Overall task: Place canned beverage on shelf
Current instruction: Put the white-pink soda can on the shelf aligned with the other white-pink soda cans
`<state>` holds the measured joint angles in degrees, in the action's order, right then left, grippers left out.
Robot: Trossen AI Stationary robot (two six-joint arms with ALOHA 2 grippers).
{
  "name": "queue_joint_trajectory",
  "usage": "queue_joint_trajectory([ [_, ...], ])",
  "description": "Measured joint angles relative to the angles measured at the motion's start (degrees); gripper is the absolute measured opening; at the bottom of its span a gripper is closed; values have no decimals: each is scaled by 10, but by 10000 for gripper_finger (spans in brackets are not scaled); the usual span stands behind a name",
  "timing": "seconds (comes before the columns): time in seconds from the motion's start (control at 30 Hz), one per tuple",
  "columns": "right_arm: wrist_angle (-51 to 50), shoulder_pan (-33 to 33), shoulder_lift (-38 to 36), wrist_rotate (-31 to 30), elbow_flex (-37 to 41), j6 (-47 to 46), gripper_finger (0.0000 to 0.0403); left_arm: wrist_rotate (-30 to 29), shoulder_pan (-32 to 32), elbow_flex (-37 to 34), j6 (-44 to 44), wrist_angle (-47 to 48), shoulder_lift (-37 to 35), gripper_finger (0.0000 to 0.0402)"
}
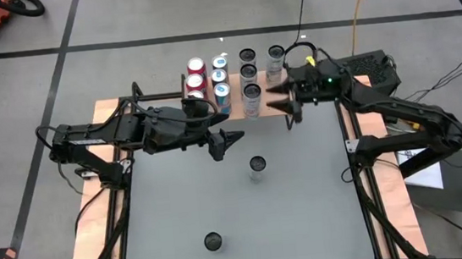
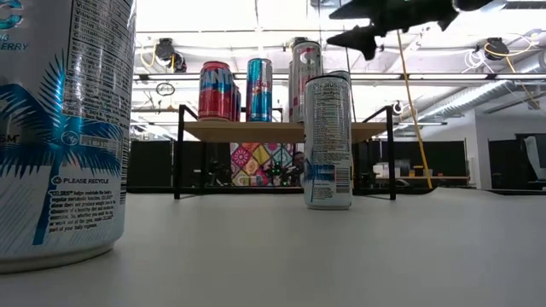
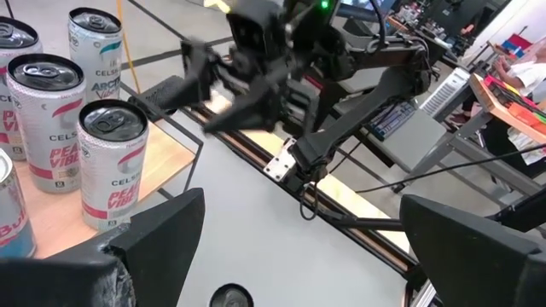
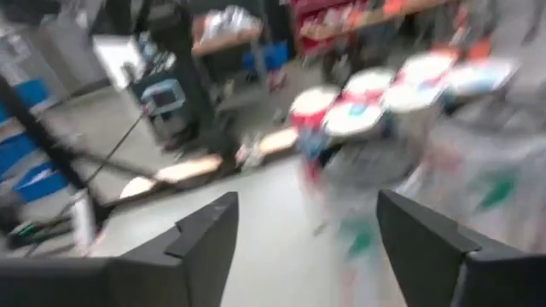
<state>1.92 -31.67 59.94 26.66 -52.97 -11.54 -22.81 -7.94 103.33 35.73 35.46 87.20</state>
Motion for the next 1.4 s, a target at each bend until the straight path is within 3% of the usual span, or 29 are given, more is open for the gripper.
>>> queue_joint_trajectory([
  [0.17,-78,22,3,3,0,23,194,0,0,0,0,14,0,393],
  [0.7,-91,36,132,-2,0,62,8,-17,0,0,0,28,0,393],
  [1.4,-41,35,168,-58,1,68,1,-18,0,0,0,28,0,393],
])
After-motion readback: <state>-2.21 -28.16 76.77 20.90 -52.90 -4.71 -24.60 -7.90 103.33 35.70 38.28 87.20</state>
